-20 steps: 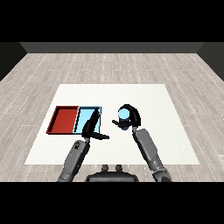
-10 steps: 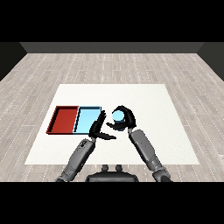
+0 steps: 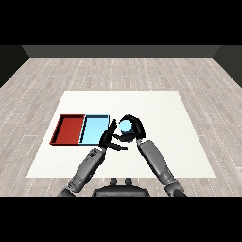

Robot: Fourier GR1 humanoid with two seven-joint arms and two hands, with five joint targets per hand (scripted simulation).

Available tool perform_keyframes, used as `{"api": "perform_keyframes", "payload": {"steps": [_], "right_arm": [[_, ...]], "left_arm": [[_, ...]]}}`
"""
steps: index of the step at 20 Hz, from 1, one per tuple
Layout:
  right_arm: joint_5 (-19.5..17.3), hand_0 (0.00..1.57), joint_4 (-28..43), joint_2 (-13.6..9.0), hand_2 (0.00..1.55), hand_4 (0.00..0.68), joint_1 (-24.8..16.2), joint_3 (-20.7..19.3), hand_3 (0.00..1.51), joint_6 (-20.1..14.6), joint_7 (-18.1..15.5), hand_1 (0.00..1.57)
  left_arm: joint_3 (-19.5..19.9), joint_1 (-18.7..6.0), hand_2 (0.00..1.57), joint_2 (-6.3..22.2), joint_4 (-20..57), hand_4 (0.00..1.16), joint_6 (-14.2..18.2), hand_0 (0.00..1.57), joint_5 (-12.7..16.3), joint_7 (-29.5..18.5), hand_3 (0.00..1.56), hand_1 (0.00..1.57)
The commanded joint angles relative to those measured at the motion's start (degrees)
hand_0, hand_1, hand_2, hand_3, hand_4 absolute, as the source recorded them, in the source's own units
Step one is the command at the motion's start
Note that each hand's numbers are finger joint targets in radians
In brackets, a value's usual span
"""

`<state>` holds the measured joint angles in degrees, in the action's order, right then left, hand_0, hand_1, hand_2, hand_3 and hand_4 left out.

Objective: Pick the blue can and put it in the blue box

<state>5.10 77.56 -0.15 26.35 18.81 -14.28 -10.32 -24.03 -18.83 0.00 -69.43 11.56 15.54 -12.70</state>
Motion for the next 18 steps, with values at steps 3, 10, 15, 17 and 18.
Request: {"api": "perform_keyframes", "payload": {"steps": [3,10,15,17,18], "right_arm": [[-1.5,1.43,3.7,0.1,1.46,0.621,-4.5,1.1,1.42,1.9,-0.2,1.43],[2.4,1.48,3.5,0.1,1.46,0.598,-0.4,3.9,1.42,-1.0,1.6,1.48],[4.5,1.45,-2.4,0.1,1.46,0.574,0.9,7.7,1.41,-4.7,-2.0,1.45],[5.5,1.44,-2.6,0.1,1.45,0.569,2.5,12.3,1.40,-9.0,-2.9,1.44],[3.0,1.45,0.2,0.1,1.44,0.562,3.5,6.6,1.40,-5.0,1.9,1.45]], "left_arm": [[-4.5,-3.3,0.00,0.0,5.3,0.00,3.9,0.00,4.8,-4.2,0.00,0.00],[-0.3,-0.7,0.00,0.2,-1.2,0.00,-0.6,0.00,-0.2,2.8,0.00,0.00],[-2.0,-4.2,0.00,0.0,2.0,0.00,1.5,0.00,2.4,-1.1,0.00,0.00],[-4.1,0.5,0.00,0.0,-3.6,0.00,1.6,0.00,1.0,0.5,0.00,0.00],[0.2,-4.4,0.00,0.0,1.5,0.00,-0.5,0.00,2.5,-1.3,0.00,0.00]]}}
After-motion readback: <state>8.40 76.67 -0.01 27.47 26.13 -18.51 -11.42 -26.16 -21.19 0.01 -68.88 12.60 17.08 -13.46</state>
